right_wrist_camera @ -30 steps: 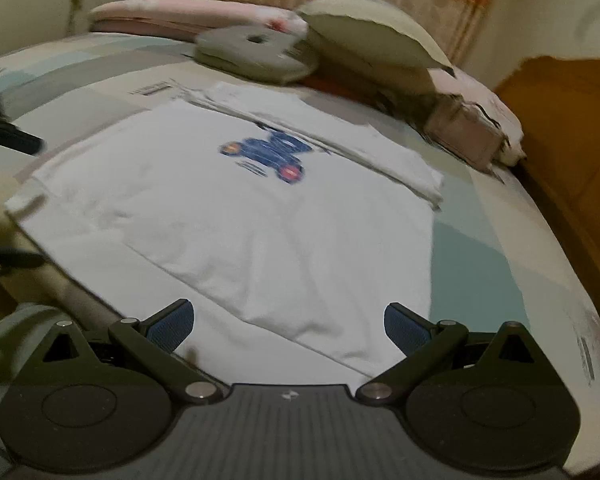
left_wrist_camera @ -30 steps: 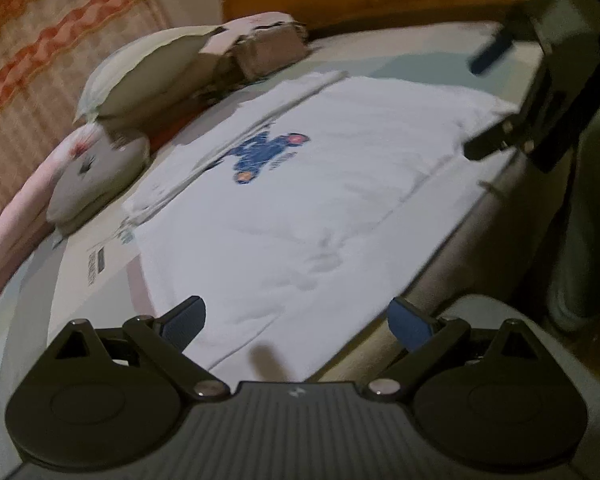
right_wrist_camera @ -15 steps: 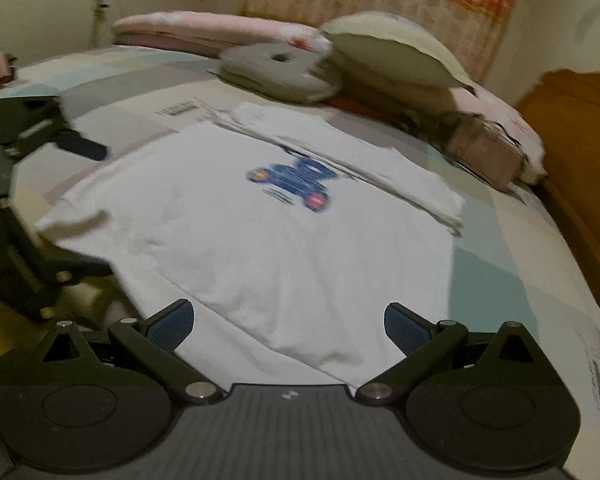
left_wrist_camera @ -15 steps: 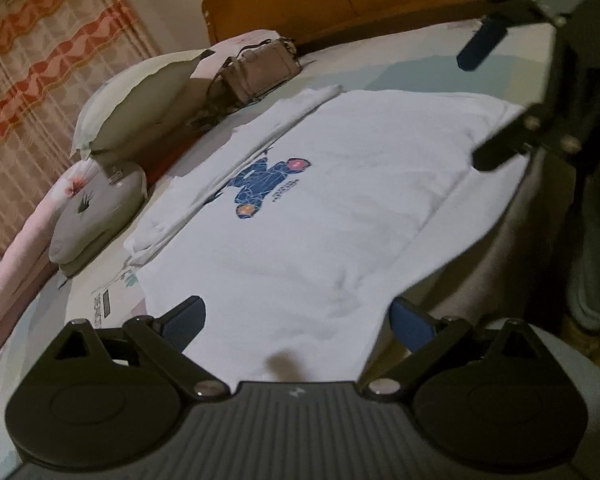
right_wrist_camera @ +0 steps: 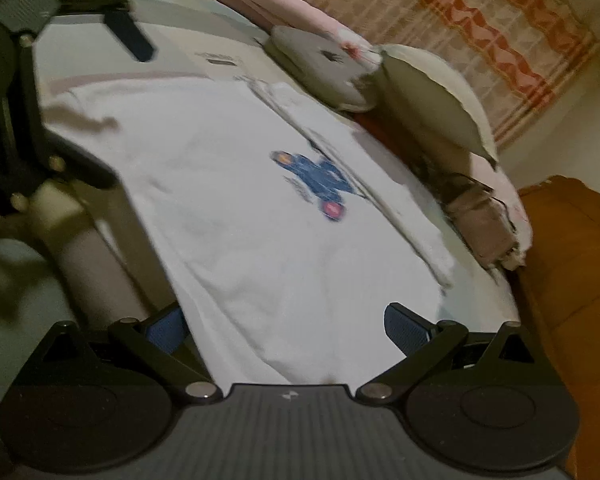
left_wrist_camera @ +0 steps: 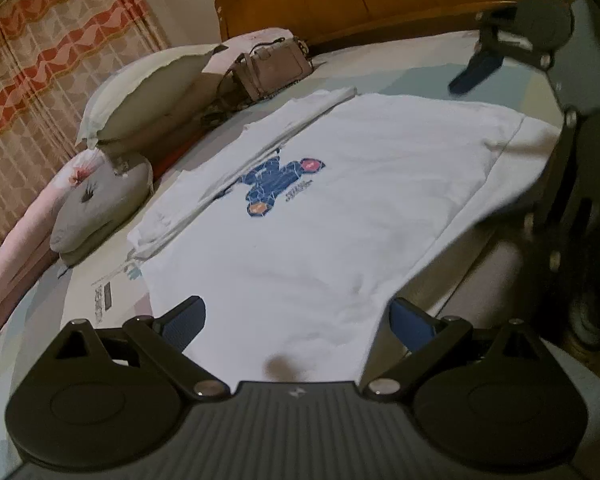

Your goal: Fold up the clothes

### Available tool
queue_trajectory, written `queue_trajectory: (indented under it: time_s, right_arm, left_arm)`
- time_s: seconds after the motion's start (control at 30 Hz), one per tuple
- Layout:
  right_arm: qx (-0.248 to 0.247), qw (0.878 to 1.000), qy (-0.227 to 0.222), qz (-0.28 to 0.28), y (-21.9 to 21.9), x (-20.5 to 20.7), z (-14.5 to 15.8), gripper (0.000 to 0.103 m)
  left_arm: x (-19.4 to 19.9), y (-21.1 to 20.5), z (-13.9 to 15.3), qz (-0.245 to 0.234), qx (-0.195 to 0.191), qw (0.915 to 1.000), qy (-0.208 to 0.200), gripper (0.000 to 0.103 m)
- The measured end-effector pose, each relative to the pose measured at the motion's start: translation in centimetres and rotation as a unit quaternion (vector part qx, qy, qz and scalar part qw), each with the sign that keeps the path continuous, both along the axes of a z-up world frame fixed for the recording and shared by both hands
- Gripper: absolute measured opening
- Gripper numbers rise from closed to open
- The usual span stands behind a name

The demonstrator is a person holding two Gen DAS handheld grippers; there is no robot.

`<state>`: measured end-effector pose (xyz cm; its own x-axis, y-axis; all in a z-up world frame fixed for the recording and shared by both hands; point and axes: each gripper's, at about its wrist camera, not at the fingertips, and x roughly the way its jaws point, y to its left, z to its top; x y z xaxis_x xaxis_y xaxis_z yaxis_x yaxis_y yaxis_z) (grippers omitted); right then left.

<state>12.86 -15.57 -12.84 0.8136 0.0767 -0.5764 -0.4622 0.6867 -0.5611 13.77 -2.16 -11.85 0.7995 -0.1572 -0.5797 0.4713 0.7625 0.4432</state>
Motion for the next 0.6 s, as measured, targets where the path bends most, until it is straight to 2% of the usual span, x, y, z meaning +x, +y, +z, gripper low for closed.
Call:
queue_trajectory:
  time_s: [0.23,0.37,0.47,0.6]
  right_arm:
    - [0.044,0.998,-0.007,-0.05,-2.4,1.4,0.9,0.103]
    - [0.048,0.997,-0.013,-0.054,-2.3,1.4,1.0,0.103]
    - [0.059,0.997,-0.008,-0.051,-2.7,1.0,1.4,0.103]
    - [0.101,0.995,0.017,-0.017,-3.9,-0.6,2.8,0.103]
  left_arm:
    - [0.8,-1.6,0.0,-0.021,-0.028,0.9993,0.011,0.098]
    - [1.1,-3.5,-0.5,-0.055,-0.014,0.9984,0.009,0.098]
    - [1.9,-4.0,-0.5,-0.042,-0.011,0.9991,0.0,0.098]
    - [2.9,-3.7,0.1,-0.025,-0.038,0.9989,0.005,0.098]
